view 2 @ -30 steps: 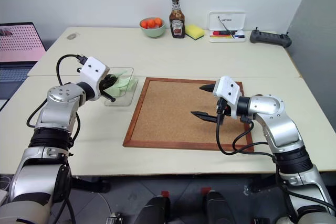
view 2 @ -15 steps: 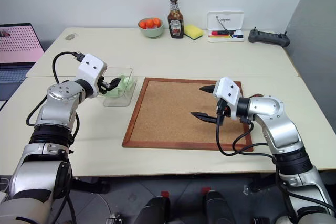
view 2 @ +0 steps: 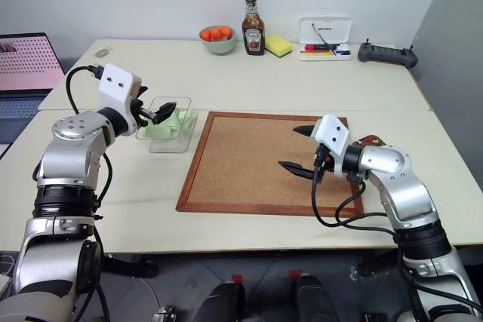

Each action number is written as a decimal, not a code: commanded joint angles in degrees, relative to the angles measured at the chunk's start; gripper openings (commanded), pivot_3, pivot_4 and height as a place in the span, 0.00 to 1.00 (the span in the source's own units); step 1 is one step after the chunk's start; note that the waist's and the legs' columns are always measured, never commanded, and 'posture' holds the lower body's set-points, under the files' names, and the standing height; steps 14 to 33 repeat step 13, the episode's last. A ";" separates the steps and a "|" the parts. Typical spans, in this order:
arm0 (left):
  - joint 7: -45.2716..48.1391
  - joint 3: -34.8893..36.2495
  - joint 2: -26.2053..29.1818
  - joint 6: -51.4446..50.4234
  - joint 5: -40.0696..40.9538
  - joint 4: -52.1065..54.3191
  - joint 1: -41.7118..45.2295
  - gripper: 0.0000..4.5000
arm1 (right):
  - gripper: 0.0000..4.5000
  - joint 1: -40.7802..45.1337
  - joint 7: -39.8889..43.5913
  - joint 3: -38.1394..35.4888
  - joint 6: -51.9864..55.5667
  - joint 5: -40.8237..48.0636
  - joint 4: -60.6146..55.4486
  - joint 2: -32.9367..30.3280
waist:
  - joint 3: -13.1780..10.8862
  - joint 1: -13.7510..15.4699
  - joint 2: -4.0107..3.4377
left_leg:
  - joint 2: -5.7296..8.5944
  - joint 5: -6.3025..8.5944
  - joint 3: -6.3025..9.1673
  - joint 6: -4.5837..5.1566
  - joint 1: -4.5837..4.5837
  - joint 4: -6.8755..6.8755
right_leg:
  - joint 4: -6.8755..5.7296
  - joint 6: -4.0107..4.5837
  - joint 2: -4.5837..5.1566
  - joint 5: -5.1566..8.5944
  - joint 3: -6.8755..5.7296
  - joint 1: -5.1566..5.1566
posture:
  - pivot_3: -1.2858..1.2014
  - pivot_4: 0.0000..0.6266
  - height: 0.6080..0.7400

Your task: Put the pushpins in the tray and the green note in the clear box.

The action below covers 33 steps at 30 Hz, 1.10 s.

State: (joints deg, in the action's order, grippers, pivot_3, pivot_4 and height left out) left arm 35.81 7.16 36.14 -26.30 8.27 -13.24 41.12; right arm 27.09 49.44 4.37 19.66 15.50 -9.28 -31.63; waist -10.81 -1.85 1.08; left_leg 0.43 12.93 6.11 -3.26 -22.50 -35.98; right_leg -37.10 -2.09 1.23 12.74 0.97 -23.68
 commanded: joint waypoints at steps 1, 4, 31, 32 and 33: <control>4.45 -2.01 0.74 -0.15 2.26 10.64 -5.48 0.91 | 1.00 -3.32 -5.96 -4.68 1.53 2.46 -4.60 2.64 | 0.00 0.02 0.00 | 0.00 0.00 -0.01 0.00 0.01 0.01 | 0.02 0.00 0.01 0.00 0.01 0.00 | 0.52 0.24 1.00; 6.61 -2.44 -0.24 -0.69 4.71 15.94 -10.99 0.91 | 1.00 -9.22 -8.43 -5.55 2.65 3.00 -8.08 3.86 | 0.00 0.05 -0.01 | -0.01 0.00 -0.01 0.00 0.02 0.02 | -0.01 0.01 0.00 0.00 0.02 -0.01 | 0.52 0.24 1.00; 8.79 -2.24 -2.14 -0.70 9.36 23.32 -22.70 0.91 | 1.00 -16.44 -12.11 -6.64 2.61 2.80 -9.17 5.13 | 0.00 -0.05 -0.01 | -0.04 0.00 -0.10 0.01 0.25 0.00 | -0.02 0.03 -0.02 0.00 0.08 0.14 | 0.52 0.24 1.00; 8.79 -2.24 -2.14 -0.70 9.36 23.32 -22.70 0.91 | 1.00 -16.44 -12.11 -6.64 2.61 2.80 -9.17 5.13 | 0.00 -0.05 -0.01 | -0.04 0.00 -0.10 0.01 0.25 0.00 | -0.02 0.03 -0.02 0.00 0.08 0.14 | 0.52 0.24 1.00; 8.79 -2.24 -2.14 -0.70 9.36 23.32 -22.70 0.91 | 1.00 -16.44 -12.11 -6.64 2.61 2.80 -9.17 5.13 | 0.00 -0.05 -0.01 | -0.04 0.00 -0.10 0.01 0.25 0.00 | -0.02 0.03 -0.02 0.00 0.08 0.14 | 0.52 0.24 1.00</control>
